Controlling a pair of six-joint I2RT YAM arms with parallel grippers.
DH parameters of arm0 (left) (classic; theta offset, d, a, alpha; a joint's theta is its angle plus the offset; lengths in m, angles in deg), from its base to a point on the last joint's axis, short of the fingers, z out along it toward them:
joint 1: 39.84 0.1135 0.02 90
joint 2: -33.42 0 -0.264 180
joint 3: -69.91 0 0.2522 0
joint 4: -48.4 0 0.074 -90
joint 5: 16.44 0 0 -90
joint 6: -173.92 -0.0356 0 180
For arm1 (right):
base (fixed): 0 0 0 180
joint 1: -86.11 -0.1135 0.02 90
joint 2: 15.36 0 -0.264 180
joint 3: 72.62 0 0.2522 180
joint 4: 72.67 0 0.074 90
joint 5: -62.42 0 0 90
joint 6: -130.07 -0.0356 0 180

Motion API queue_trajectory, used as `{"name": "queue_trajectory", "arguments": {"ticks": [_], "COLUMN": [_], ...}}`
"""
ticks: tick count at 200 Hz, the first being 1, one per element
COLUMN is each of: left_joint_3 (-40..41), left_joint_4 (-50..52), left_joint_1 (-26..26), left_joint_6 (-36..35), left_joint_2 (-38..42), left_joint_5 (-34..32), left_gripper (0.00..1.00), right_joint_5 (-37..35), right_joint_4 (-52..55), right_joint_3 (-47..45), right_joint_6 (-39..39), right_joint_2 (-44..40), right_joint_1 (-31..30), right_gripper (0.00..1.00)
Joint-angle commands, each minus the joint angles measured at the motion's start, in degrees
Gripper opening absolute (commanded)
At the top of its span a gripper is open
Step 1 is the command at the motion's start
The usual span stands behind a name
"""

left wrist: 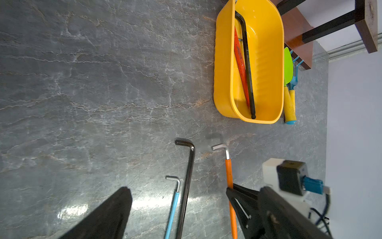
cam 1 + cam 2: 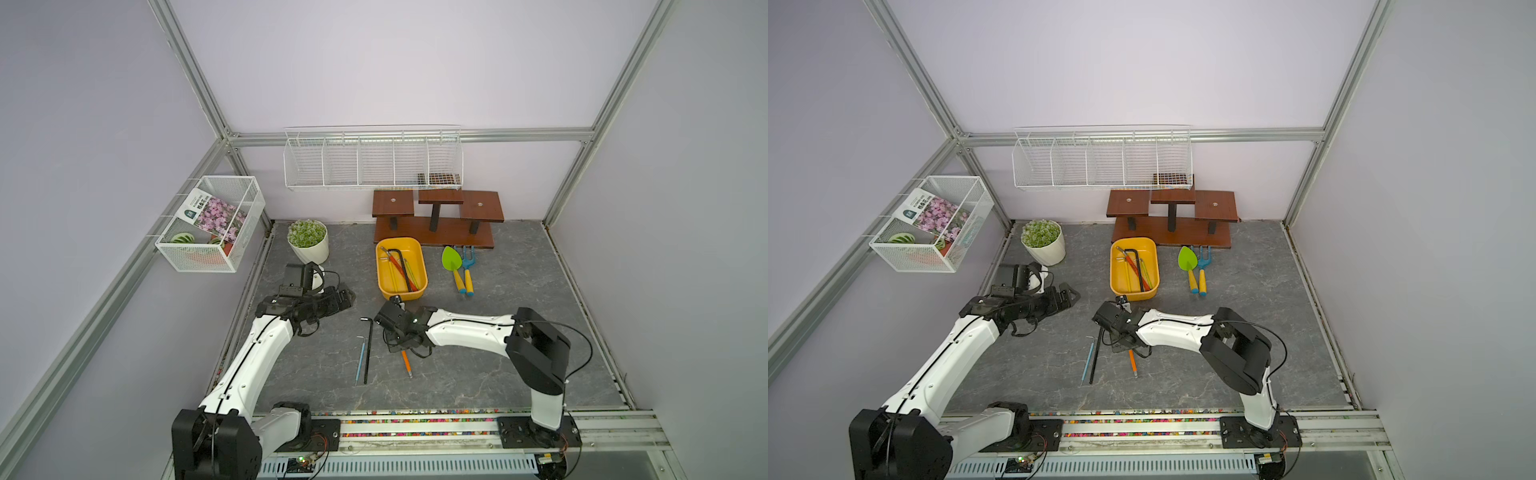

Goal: Put the hex key on the desktop into the storage box
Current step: Pick up the Allen key from the center of the board, then place the Allen key in the storage box.

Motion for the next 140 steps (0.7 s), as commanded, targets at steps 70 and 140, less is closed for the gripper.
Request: {"name": "queue_trajectory", "arguments": {"ticks": [70, 140], "left_joint_3": [-2.3, -12.7], "left_joint_4": [-0.7, -6.5], "left_joint_1": [0.2, 0.3], "left_joint_6": [-2.2, -2.5], "left_joint_2": [2.8, 3.0], "left_joint_5": [-0.5, -2.6], "left_gripper": [1.0, 1.0], "right_joint_5": [-5.5, -0.5], "right_joint_4": [5.9, 4.1], "right_joint_3": [1.2, 6.2], "right_joint_6": [2.9, 8.6], "right_joint_2": [-9.9, -12.9], "right_joint_1": [0.4, 7.3], "right_gripper": [0.0, 0.0]}}
